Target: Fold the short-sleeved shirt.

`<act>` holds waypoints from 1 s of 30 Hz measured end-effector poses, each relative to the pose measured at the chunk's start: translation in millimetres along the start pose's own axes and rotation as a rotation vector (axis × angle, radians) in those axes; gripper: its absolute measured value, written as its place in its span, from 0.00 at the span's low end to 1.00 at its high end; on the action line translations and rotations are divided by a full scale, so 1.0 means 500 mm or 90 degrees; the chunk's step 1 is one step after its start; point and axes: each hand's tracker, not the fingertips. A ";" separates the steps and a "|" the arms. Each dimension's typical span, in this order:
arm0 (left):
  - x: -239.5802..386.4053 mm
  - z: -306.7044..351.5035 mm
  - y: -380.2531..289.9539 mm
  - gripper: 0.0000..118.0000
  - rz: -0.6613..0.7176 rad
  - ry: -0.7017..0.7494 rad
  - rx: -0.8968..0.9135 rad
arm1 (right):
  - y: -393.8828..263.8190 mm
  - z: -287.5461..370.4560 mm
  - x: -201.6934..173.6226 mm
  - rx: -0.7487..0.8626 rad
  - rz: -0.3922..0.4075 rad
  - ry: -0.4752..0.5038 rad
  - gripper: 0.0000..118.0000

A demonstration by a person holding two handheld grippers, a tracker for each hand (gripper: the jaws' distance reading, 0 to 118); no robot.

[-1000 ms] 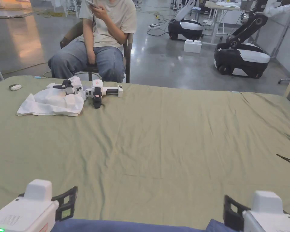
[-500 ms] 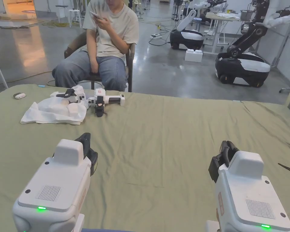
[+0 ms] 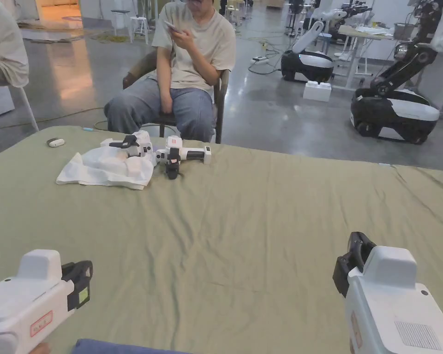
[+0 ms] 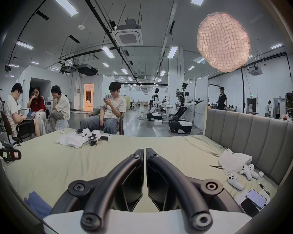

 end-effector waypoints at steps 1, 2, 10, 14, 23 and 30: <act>-0.031 -0.001 -0.017 0.00 0.023 -0.008 -0.028 | -0.007 -0.002 -0.002 -0.009 0.002 0.001 0.01; -0.058 -0.003 -0.033 0.00 0.048 -0.027 -0.052 | -0.012 -0.003 -0.001 -0.017 0.003 0.005 0.01; -0.194 -0.054 -0.139 0.61 0.197 -0.132 -0.251 | -0.058 -0.009 -0.011 -0.071 0.004 0.020 0.01; -0.242 -0.099 -0.183 0.70 0.296 -0.225 -0.307 | -0.072 -0.007 -0.009 -0.090 0.004 0.023 0.01; -0.205 -0.120 -0.217 0.64 0.407 -0.365 -0.336 | -0.083 0.006 0.006 -0.107 0.005 0.005 0.01; -0.142 -0.118 -0.214 0.05 0.334 -0.318 -0.344 | -0.091 0.005 0.012 -0.120 -0.014 0.004 0.01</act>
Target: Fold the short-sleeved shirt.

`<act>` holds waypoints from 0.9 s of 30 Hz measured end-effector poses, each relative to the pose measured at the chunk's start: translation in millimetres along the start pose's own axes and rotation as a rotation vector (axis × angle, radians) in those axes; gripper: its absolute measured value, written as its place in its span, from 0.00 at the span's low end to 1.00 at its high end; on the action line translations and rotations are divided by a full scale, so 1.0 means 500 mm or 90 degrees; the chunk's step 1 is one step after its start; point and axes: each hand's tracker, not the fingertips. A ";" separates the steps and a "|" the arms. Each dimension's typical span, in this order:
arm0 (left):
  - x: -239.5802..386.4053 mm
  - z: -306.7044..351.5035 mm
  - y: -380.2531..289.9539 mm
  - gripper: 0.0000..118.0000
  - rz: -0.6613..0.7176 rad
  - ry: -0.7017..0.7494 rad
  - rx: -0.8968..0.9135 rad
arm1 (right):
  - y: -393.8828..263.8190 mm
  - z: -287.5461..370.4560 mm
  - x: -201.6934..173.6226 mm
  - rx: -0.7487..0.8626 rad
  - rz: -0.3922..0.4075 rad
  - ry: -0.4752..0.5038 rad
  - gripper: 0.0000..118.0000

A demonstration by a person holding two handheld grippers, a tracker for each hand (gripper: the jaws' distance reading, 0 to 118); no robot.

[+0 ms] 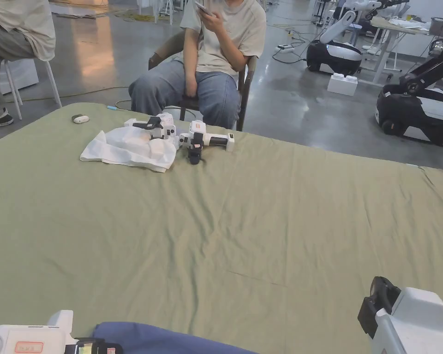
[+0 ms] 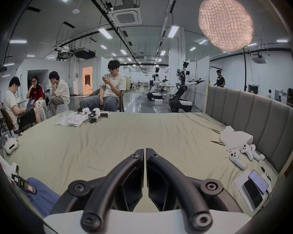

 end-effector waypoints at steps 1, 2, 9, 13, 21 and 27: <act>0.007 0.006 -0.001 0.05 -0.004 0.008 0.000 | 0.000 0.000 0.001 0.000 0.001 0.000 0.01; 0.008 0.013 -0.001 0.04 -0.014 0.020 0.003 | 0.001 0.000 0.002 0.001 0.002 0.001 0.01; 0.067 0.083 0.002 0.03 -0.067 0.026 0.042 | 0.007 -0.009 0.005 0.005 0.000 0.008 0.01; 0.087 0.134 0.019 0.03 -0.098 0.073 0.060 | 0.005 -0.013 0.005 0.004 -0.006 0.015 0.01; 0.146 0.224 0.040 0.03 -0.126 0.225 0.097 | 0.001 -0.022 0.004 0.003 -0.016 0.030 0.01; 0.268 0.184 -0.001 0.03 -0.160 0.172 0.088 | 0.000 -0.026 0.003 0.003 -0.026 0.037 0.01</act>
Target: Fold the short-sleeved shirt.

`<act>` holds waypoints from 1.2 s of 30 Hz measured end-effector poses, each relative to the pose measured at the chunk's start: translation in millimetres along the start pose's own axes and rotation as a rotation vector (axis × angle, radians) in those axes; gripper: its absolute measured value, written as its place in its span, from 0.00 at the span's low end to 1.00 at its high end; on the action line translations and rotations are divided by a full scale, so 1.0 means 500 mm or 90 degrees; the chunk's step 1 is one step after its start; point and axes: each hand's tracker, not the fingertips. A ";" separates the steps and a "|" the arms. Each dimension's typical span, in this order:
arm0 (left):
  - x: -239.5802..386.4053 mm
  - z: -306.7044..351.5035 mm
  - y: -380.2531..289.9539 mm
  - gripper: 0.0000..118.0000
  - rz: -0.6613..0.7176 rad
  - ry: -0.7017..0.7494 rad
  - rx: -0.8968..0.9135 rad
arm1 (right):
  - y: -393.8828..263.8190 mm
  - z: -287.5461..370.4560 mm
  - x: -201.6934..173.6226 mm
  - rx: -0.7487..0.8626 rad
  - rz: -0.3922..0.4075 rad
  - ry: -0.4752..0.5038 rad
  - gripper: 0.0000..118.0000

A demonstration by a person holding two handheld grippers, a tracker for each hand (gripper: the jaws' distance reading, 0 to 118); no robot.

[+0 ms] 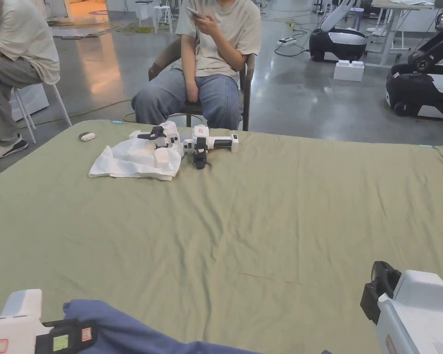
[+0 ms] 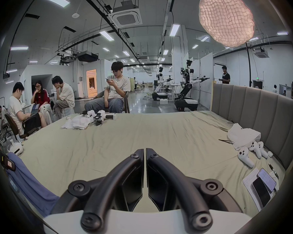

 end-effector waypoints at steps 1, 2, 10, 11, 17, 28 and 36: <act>0.025 -0.004 -0.005 0.03 -0.004 -0.020 -0.001 | 0.000 0.001 0.001 0.000 -0.002 0.001 0.01; 0.051 -0.011 -0.008 0.03 -0.029 -0.027 0.000 | 0.000 0.001 0.002 0.000 -0.003 0.002 0.01; 0.211 -0.152 -0.044 0.04 -0.036 -0.106 -0.061 | -0.011 0.015 0.022 -0.007 -0.006 -0.006 0.01; 0.233 -0.182 -0.054 0.04 -0.032 -0.102 -0.075 | -0.013 0.016 0.026 -0.008 -0.007 -0.009 0.01; 0.312 -0.338 -0.126 0.04 -0.069 -0.048 -0.171 | -0.022 0.030 0.054 -0.019 -0.005 -0.030 0.01; 0.339 -0.388 -0.175 0.55 -0.054 -0.029 -0.201 | -0.030 0.042 0.081 -0.033 0.000 -0.053 0.01; 0.317 -0.278 -0.118 0.16 -0.065 -0.076 -0.117 | -0.028 0.047 0.071 -0.030 -0.001 -0.043 0.01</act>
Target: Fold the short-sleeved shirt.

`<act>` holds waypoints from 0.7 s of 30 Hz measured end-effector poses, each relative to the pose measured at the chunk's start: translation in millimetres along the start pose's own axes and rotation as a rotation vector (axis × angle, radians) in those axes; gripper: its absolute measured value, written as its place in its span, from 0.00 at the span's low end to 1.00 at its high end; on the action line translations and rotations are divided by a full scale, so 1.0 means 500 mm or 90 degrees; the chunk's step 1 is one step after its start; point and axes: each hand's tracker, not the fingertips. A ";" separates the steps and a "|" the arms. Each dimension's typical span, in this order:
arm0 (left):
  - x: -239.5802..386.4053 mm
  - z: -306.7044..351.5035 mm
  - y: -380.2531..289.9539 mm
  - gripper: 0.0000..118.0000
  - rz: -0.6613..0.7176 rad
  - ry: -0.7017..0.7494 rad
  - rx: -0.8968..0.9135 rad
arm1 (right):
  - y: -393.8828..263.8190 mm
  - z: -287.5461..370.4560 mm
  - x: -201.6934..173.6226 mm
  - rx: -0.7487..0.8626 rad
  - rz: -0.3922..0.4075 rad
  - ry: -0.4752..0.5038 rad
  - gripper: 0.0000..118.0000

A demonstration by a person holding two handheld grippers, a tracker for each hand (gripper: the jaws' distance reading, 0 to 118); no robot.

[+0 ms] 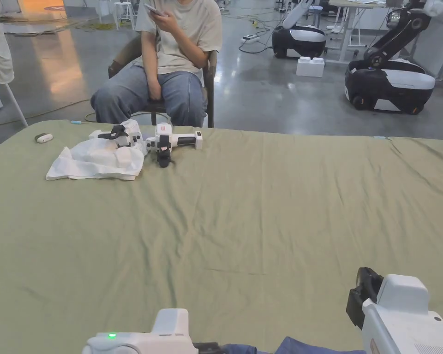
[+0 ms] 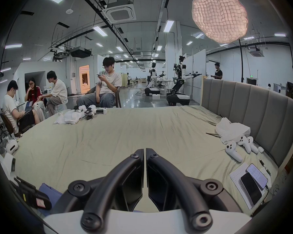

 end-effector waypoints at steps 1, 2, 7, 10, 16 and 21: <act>-0.005 -0.003 -0.001 0.11 -0.004 0.014 0.005 | -0.001 0.000 -0.002 0.000 0.001 0.001 0.01; -0.010 -0.012 -0.003 0.10 -0.009 0.039 0.001 | -0.002 0.000 -0.003 -0.001 0.002 0.002 0.01; -0.014 -0.095 -0.038 0.02 -0.011 0.037 -0.109 | -0.009 -0.001 -0.006 -0.008 0.002 0.003 0.01; -0.001 -0.141 -0.064 0.02 -0.027 0.016 -0.149 | -0.015 -0.003 -0.004 -0.015 0.004 0.001 0.01; 0.034 -0.151 -0.101 0.02 -0.085 -0.039 -0.071 | -0.019 0.001 -0.005 -0.020 0.010 -0.001 0.01; 0.020 -0.178 -0.119 0.02 -0.066 -0.033 -0.075 | -0.017 0.000 -0.014 -0.022 0.016 0.004 0.01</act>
